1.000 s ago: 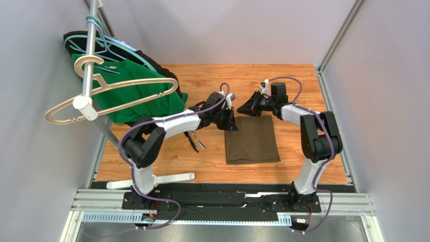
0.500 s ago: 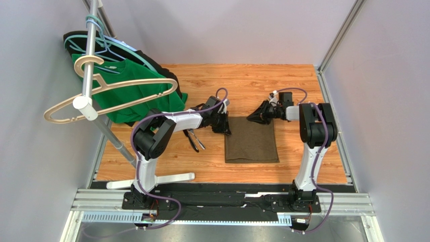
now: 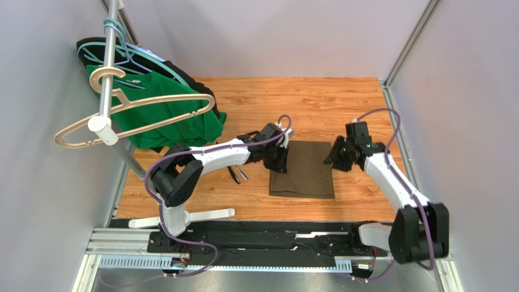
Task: Fold the napkin into a case and place the utensils inside
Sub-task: Pick up the top corner of the square-folded napkin from the center of the board.
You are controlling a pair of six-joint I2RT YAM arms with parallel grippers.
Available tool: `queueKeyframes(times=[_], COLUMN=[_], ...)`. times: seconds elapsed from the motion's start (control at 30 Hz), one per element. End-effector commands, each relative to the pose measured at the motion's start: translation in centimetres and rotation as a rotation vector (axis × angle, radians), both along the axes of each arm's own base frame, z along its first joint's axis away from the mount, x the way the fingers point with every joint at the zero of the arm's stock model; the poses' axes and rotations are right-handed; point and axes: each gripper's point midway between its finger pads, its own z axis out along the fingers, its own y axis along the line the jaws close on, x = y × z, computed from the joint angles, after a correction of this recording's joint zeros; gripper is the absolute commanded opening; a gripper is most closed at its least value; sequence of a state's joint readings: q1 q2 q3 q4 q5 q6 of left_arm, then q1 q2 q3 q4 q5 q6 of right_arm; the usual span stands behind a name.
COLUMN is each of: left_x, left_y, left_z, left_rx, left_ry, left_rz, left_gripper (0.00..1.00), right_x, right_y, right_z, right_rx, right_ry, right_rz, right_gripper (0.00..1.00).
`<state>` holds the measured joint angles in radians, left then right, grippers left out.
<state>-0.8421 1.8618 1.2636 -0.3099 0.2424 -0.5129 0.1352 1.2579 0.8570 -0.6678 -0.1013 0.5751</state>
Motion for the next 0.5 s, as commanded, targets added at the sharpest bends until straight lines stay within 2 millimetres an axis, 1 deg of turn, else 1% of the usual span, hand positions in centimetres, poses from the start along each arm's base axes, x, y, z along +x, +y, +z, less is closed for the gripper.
queueKeyframes(times=[0.0,0.03,0.07,0.1,0.17,0.2,0.27,0.33,0.47], left_x=[-1.3,-1.5,-1.7,-1.9,-2.2,-2.2,-2.2,-2.0,-2.2], left_y=[-2.1,-2.4,-2.7,-2.8,-2.9,-2.9,-2.8,-2.7,-2.5], left_z=[-0.4,-0.4,-0.6,-0.6,-0.6,-0.5,-0.2,-0.2,-0.3], left_rx=[-0.029,-0.037,-0.042,-0.04,-0.032,-0.032,-0.032,-0.026,-0.02], left_ry=[0.035,0.045,0.047,0.044,0.045,0.04,0.035,0.025,0.03], left_rz=[-0.061,-0.069,-0.076,-0.08,-0.09,-0.095,-0.095,-0.092,-0.092], left_gripper=[0.17,0.16,0.15,0.15,0.16,0.15,0.15,0.15,0.15], right_x=[-6.6,-7.3,-7.3,-7.4,-7.5,-7.8,-7.8,-7.5,-7.2], right_y=[-2.8,-2.9,-2.7,-2.1,-2.2,-2.1,-2.1,-1.8,-1.8], right_z=[-4.5,-5.0,-5.2,-5.4,-6.0,-6.4,-7.1,-7.4,-7.8], right_rx=[-0.126,-0.132,-0.127,-0.123,-0.13,-0.133,-0.138,-0.125,-0.134], right_ry=[0.206,0.226,0.224,0.225,0.238,0.249,0.262,0.256,0.256], right_rz=[-0.111,-0.12,-0.118,-0.104,-0.124,-0.114,-0.107,-0.091,-0.081], right_gripper=[0.36,0.33,0.3,0.25,0.22,0.22,0.22,0.23,0.24])
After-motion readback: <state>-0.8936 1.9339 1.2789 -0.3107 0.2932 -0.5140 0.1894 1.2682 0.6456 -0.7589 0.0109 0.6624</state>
